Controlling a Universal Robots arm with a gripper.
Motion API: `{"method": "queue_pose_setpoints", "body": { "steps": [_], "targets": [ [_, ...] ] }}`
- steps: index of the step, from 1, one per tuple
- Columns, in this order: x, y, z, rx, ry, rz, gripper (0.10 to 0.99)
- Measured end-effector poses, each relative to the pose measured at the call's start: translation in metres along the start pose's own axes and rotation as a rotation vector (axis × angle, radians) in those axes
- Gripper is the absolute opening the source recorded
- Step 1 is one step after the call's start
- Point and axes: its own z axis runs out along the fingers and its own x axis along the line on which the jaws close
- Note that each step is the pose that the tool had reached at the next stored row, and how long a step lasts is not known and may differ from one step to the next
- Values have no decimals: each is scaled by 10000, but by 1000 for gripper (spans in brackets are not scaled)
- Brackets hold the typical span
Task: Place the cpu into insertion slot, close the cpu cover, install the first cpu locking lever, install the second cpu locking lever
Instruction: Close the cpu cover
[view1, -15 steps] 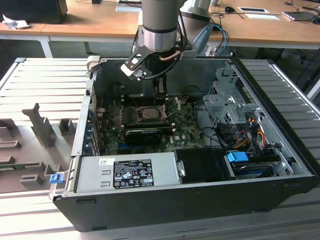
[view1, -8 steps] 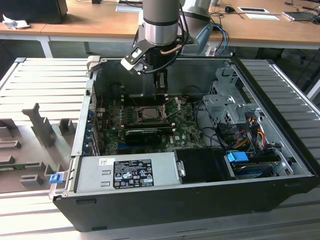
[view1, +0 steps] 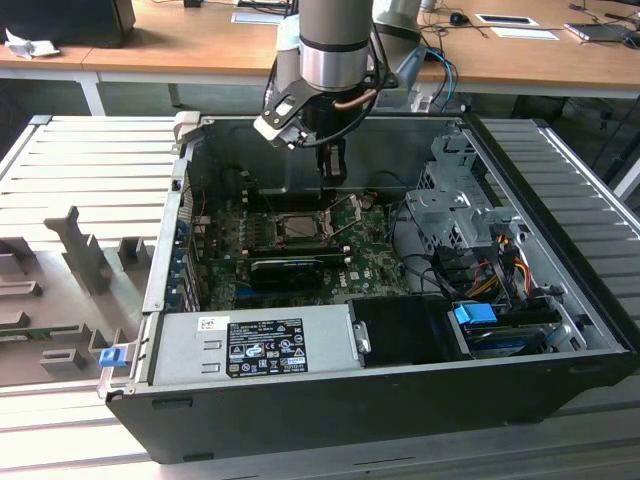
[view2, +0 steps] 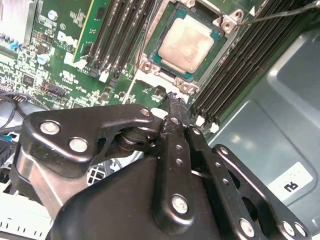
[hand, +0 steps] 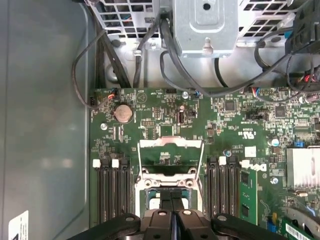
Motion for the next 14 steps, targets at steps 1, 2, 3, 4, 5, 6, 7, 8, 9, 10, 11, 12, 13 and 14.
{"method": "queue_pose_setpoints", "body": {
  "steps": [1, 2, 3, 4, 5, 6, 7, 8, 9, 10, 11, 12, 13, 14],
  "targets": [
    [0, 4, 0, 0, -1, -1, 106],
    [1, 5, -4, 1, -4, 0, 106],
    [3, 6, -11, 0, -1, 1, 106],
    [4, 7, -18, -1, -1, -1, 106],
    [6, 8, -33, -1, -1, -2, 106],
    [7, 8, -49, -1, -2, 0, 106],
    [8, 11, -61, -2, 1, 1, 106],
    [8, 20, -61, -2, 2, 0, 106],
    [9, 29, -61, -2, 1, 0, 106],
    [9, 43, -61, 0, 0, 0, 106],
    [9, 64, -60, 0, -2, 0, 106],
    [10, 88, -60, 0, -3, 0, 106],
    [11, 97, -60, 0, -2, 0, 106],
    [12, 101, -67, 1, -3, 0, 106]
  ]
}}
